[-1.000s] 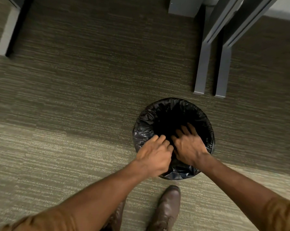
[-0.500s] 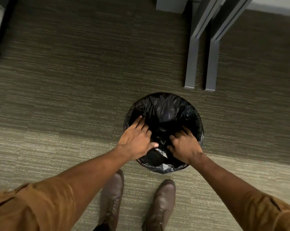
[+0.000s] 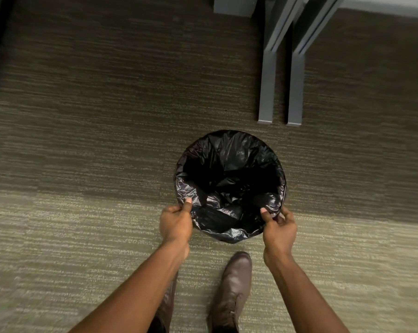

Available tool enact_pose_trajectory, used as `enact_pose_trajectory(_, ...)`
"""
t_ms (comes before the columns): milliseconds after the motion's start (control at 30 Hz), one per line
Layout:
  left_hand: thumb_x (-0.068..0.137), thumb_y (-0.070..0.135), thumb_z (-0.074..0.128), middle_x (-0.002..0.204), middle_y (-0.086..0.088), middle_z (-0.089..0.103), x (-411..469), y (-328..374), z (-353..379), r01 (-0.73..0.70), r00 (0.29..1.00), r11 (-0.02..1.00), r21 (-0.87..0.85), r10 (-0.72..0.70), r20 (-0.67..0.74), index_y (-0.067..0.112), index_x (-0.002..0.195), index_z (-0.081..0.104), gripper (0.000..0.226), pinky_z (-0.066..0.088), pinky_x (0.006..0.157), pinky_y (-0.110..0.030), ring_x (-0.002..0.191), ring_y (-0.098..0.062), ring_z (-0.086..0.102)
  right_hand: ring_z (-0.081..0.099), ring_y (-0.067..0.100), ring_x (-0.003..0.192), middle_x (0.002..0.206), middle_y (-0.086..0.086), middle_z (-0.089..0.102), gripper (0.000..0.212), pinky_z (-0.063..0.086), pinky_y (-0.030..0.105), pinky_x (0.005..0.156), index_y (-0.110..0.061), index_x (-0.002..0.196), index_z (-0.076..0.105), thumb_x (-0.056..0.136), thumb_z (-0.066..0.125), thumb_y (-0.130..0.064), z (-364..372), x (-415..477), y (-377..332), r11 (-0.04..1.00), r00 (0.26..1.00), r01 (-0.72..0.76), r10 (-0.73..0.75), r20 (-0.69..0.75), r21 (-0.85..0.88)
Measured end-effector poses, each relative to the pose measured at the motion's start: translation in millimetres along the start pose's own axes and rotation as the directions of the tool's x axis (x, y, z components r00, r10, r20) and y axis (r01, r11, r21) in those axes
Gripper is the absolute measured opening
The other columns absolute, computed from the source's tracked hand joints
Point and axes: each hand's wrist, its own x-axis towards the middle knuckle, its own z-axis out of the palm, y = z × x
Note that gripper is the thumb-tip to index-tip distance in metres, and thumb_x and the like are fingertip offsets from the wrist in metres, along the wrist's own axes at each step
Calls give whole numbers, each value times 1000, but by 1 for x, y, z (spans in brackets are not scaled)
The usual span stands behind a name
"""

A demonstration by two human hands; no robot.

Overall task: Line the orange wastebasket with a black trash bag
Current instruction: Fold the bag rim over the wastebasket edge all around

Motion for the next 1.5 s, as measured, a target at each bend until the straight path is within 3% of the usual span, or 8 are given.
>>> enact_pose_trajectory(267, 110, 16, 58, 124, 1, 70, -9, 8, 0, 39, 985, 999, -17, -35, 171, 17, 142, 58, 32, 51, 117, -59, 116, -26, 71, 74, 20, 110, 118, 4, 79, 30, 58, 46, 108, -12, 130, 68, 103, 63, 1, -3, 8, 13, 998, 996, 24, -20, 86, -54)
enact_pose_trajectory(400, 109, 36, 59, 116, -16, 78, -5, 5, -3, 9, 989, 1000, -11, -7, 145, 5, 118, 69, 33, 58, 100, -50, 108, -33, 73, 62, 20, 135, 144, -2, 67, 49, 43, 40, 121, -11, 155, 53, 109, 62, -25, -7, 10, 8, 999, 990, -42, 44, 136, -14)
enact_pose_trajectory(567, 90, 51, 82, 63, -3, 55, -15, -3, -3, 39, 999, 999, 28, -39, 25, 13, 72, 56, 50, 68, 82, -47, 68, -26, 62, 71, 23, 98, 100, 9, 73, 21, 59, 47, 103, -13, 115, 66, 98, 78, -18, -15, 1, 17, 998, 999, 41, -41, -16, 51)
enact_pose_trajectory(833, 96, 8, 78, 98, -14, 74, -35, -18, 9, 232, 966, 970, -65, -222, 132, 5, 87, 67, 15, 67, 92, -44, 84, -28, 75, 73, 17, 79, 85, 3, 79, 14, 63, 32, 70, -15, 89, 69, 93, 82, -11, -30, -2, 24, 904, 968, -235, 249, 5, 356)
enact_pose_trajectory(1033, 104, -3, 62, 107, -7, 67, -34, -21, 7, 295, 938, 948, -116, -265, 222, 6, 96, 70, 14, 64, 86, -37, 94, -24, 69, 69, 16, 88, 101, 1, 76, 13, 57, 34, 85, -21, 106, 71, 107, 62, -11, -39, 13, 25, 842, 882, -458, 392, 261, 284)
enact_pose_trajectory(1167, 101, 18, 73, 107, -1, 66, -36, -23, 8, 282, 945, 956, -76, -264, 195, 12, 95, 69, 10, 63, 103, -45, 98, -25, 72, 75, 22, 100, 115, 8, 79, 22, 59, 36, 90, -14, 124, 70, 109, 55, -7, -42, 15, 27, 896, 920, -379, 339, 196, 232)
enact_pose_trajectory(1300, 89, 36, 85, 101, -7, 64, -44, -21, 11, 341, 930, 940, -9, -336, 153, 17, 89, 66, 27, 67, 79, -41, 93, -27, 71, 63, 15, 67, 95, 14, 71, 11, 49, 26, 59, -12, 103, 68, 109, 61, -19, -41, 0, 26, 961, 968, -199, 224, -115, 192)
enact_pose_trajectory(1500, 103, 10, 69, 110, -25, 63, -52, -18, 24, 466, 875, 863, -195, -417, 248, 2, 119, 71, 18, 64, 100, -52, 94, -35, 70, 72, 25, 71, 85, 12, 72, 39, 67, 32, 62, -7, 101, 64, 86, 90, -32, -17, -43, 17, 901, 930, -363, 364, 44, 238)
